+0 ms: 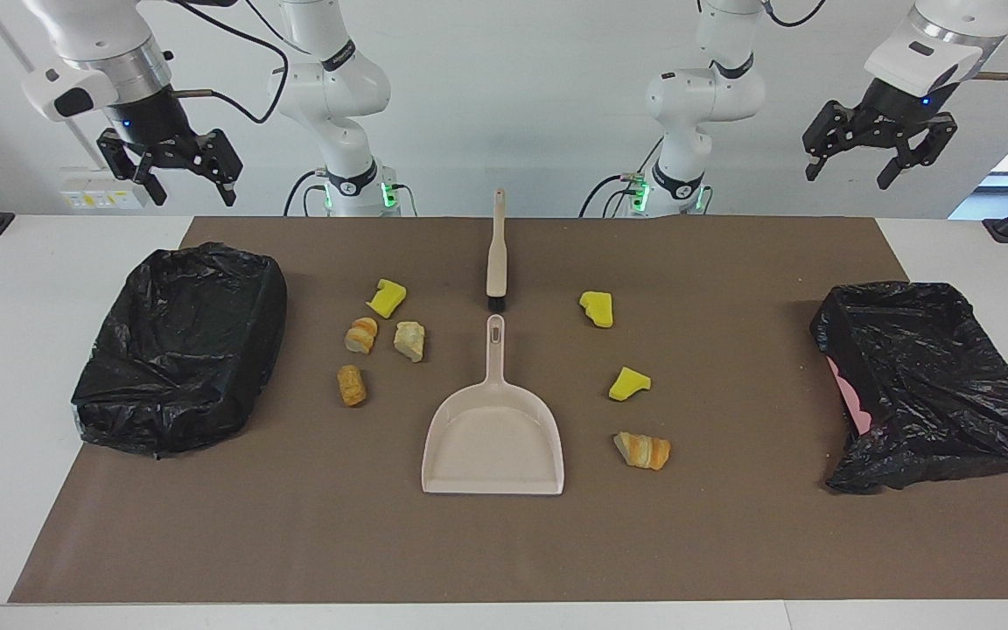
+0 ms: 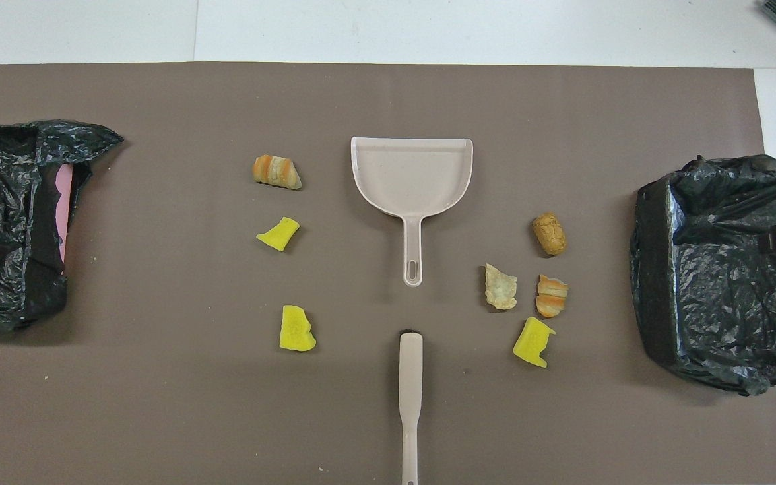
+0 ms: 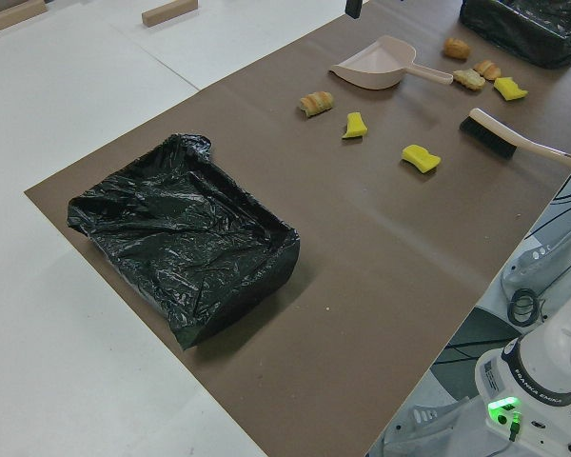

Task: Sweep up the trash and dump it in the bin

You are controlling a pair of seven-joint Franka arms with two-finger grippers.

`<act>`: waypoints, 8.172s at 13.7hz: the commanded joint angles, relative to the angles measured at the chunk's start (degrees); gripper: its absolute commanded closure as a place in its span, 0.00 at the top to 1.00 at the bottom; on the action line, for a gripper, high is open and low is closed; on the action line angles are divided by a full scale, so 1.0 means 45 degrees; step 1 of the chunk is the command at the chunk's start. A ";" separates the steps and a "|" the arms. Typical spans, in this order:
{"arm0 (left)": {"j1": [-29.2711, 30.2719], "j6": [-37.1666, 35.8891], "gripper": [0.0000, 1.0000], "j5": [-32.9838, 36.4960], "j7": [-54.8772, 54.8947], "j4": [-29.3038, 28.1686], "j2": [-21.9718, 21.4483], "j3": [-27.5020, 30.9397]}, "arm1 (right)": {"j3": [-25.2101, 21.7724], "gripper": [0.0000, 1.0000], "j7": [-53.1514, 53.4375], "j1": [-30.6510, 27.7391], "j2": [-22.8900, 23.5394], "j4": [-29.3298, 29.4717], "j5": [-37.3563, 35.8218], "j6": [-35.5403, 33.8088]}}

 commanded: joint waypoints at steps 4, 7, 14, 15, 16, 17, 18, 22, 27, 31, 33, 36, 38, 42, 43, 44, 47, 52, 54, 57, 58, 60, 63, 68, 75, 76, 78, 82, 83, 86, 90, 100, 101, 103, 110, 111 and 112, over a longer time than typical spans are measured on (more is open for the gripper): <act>-0.0054 -0.0030 1.00 0.0052 -0.0173 -0.0337 -0.0363 -0.0352 | 0.0080 1.00 -0.0360 -0.0136 -0.0327 -0.0399 -0.0130 0.0248; -0.0054 0.0009 1.00 0.0013 -0.0193 -0.0611 -0.0540 -0.0762 | 0.0080 1.00 -0.0360 -0.0136 -0.0308 -0.0399 -0.0110 0.0248; -0.0210 0.0281 1.00 -0.0963 -0.0775 -0.1488 -0.0950 -0.2149 | 0.0080 1.00 -0.0360 -0.0156 -0.0327 -0.0399 -0.0129 0.0229; -0.0636 0.0437 1.00 -0.0983 -0.1282 -0.1722 -0.0969 -0.2305 | 0.0080 1.00 -0.0360 -0.0175 -0.0327 -0.0399 -0.0130 0.0229; -0.1066 0.0497 1.00 -0.0983 -0.1886 -0.1937 -0.0970 -0.2345 | 0.0080 1.00 -0.0360 -0.0175 -0.0327 -0.0399 -0.0130 0.0229; -0.1650 0.0633 1.00 -0.0983 -0.2530 -0.2307 -0.0970 -0.2346 | 0.0080 1.00 -0.0360 -0.0175 -0.0327 -0.0399 -0.0130 0.0229; -0.2391 0.0982 1.00 -0.0983 -0.3271 -0.2832 -0.1163 -0.2346 | 0.0080 1.00 -0.0360 -0.0175 -0.0327 -0.0399 -0.0130 0.0229; -0.5088 0.3130 1.00 -0.0983 -0.6767 -0.5314 -0.1595 -0.2346 | 0.0080 1.00 -0.0360 -0.0175 -0.0327 -0.0399 -0.0110 0.0229; -0.7413 0.5279 1.00 -0.1003 -0.8860 -0.7913 -0.2103 -0.2346 | 0.0080 1.00 -0.0360 -0.0195 -0.0327 -0.0399 -0.0130 0.0229; -0.8741 0.6590 1.00 -0.1003 -1.0112 -0.9028 -0.1754 -0.2346 | 0.0080 1.00 -0.0360 -0.0195 -0.0327 -0.0399 -0.0130 0.0229; -0.9699 0.7717 1.00 -0.1003 -1.1454 -0.9300 -0.0778 -0.2346 | 0.0080 1.00 -0.0360 -0.0195 -0.0327 -0.0399 -0.0130 0.0229; -1.0403 0.9226 1.00 -0.1003 -1.2341 -1.0102 -0.0406 -0.2346 | 0.0080 1.00 -0.0360 -0.0195 -0.0327 -0.0399 -0.0130 0.0229; -1.0697 0.9732 1.00 -0.1003 -1.2614 -1.0123 0.0102 -0.2346 | 0.0080 1.00 -0.0360 -0.0195 -0.0327 -0.0418 -0.0130 0.0229; -1.1204 1.0321 1.00 -0.1003 -1.3025 -1.0590 0.0416 -0.2346 | 0.0061 1.00 -0.0360 -0.0195 -0.0327 -0.0418 -0.0130 0.0229; -1.1419 1.0322 1.00 -0.1003 -1.3025 -1.0650 0.0649 -0.2346 | 0.0080 1.00 -0.0360 -0.0195 -0.0327 -0.0418 -0.0130 0.0229; -1.1460 1.0322 1.00 -0.1003 -1.3044 -1.0786 0.0671 -0.2365 | 0.0080 1.00 -0.0360 -0.0214 -0.0327 -0.0418 -0.0110 0.0229; -1.1596 1.0224 1.00 -0.1003 -1.3064 -1.0961 0.0574 -0.2385 | 0.0080 1.00 -0.0360 -0.0195 -0.0327 -0.0418 -0.0130 0.0229; -1.1889 1.0614 0.94 -0.1042 -1.3845 -1.1041 0.0982 -0.2365 | 0.0061 1.00 -0.0360 -0.0195 -0.0346 -0.0418 -0.0129 0.0229; -1.1890 1.0615 0.88 -0.1042 -1.3806 -1.0905 0.1022 -0.2346 | 0.0080 1.00 -0.0360 -0.0214 -0.0346 -0.0438 -0.0130 0.0229; -1.1754 1.0343 0.80 -0.1042 -1.3806 -1.0826 0.0926 -0.2346 | 0.0061 1.00 -0.0360 -0.0195 -0.0346 -0.0438 -0.0130 0.0229; -1.1715 1.0245 0.69 -0.1042 -1.3806 -1.0807 0.0906 -0.2326 | 0.0061 1.00 -0.0360 -0.0214 -0.0346 -0.0438 -0.0130 0.0229; -1.1714 1.0205 0.41 -0.1042 -1.3806 -1.0806 0.0905 -0.2326 | 0.0061 1.00 -0.0360 -0.0195 -0.0346 -0.0438 -0.0130 0.0229; -1.1695 0.9893 0.08 -0.1022 -1.3787 -1.0768 0.0691 -0.2268 | 0.0061 1.00 -0.0380 -0.0195 -0.0346 -0.0438 -0.0130 0.0229; -1.0974 0.8743 0.00 -0.0866 -1.3592 -1.0397 0.0205 -0.2209 | 0.0080 1.00 -0.0380 -0.0117 -0.0327 -0.0418 -0.0149 0.0287; -0.8769 0.6376 0.00 0.0791 -1.2794 -0.9635 -0.0091 -0.2190 | 0.0432 1.00 0.0770 0.0895 0.0394 -0.0184 -0.0012 0.0989; -0.8282 0.6376 0.00 0.1258 -1.2539 -0.9557 0.0045 -0.2189 | 0.0432 1.00 0.1333 0.1479 0.0879 0.0048 0.0026 0.1010; -0.7014 0.6396 0.00 0.1750 -1.1799 -0.9381 0.0376 -0.2189 | 0.0432 1.00 0.2701 0.2380 0.1875 0.0613 -0.0013 0.1339; -0.4709 0.6629 0.00 0.3136 -0.9012 -0.7670 0.1798 -0.2189 | 0.0432 1.00 0.4224 0.3492 0.3654 0.1007 0.0007 0.2259; -0.4065 0.6650 0.00 0.3196 -0.8074 -0.7005 0.2326 -0.2189 | 0.0432 1.00 0.5080 0.3922 0.4121 0.1143 0.0046 0.2472; -0.3123 0.6960 0.00 0.3468 -0.5475 -0.5906 0.3091 -0.2189 | 0.0549 1.00 0.6688 0.4726 0.5139 0.1144 0.1018 0.3935; -0.1971 0.8270 0.00 0.4795 -0.0948 -0.5224 0.3716 -0.2189 | 0.0549 1.00 0.6769 0.5898 0.6020 0.0737 0.1140 0.5459; -0.0815 0.9756 0.00 0.6769 0.3772 -0.1962 0.6664 -0.2189 | 0.0588 0.74 0.6612 0.6993 0.6802 -0.0711 0.1238 0.6869; -0.0913 0.9871 0.00 0.7351 0.3791 -0.1901 0.6938 -0.2189 | 0.0588 0.62 0.6709 0.6993 0.6783 -0.0731 0.1257 0.6869; -0.0913 1.0105 0.00 0.7629 0.5613 -0.2017 0.6980 -0.2209 | 0.0588 0.51 0.6730 0.6993 0.6744 -0.0828 0.1296 0.6811; -0.0972 1.1025 0.00 0.7513 1.1174 -0.3831 0.6181 -0.2229 | 0.0588 0.06 0.6807 0.7032 0.6607 -0.1199 0.1550 0.6929; -0.0856 1.1006 0.00 0.7493 1.1174 -0.4317 0.5831 -0.2248 | 0.0588 0.00 0.6885 0.7109 0.6607 -0.1180 0.1473 0.6870; -0.0797 1.0986 0.00 0.7493 1.1232 -0.5057 0.5228 -0.2248 | 0.0588 0.00 0.6847 0.7129 0.6626 -0.1122 0.1279 0.6850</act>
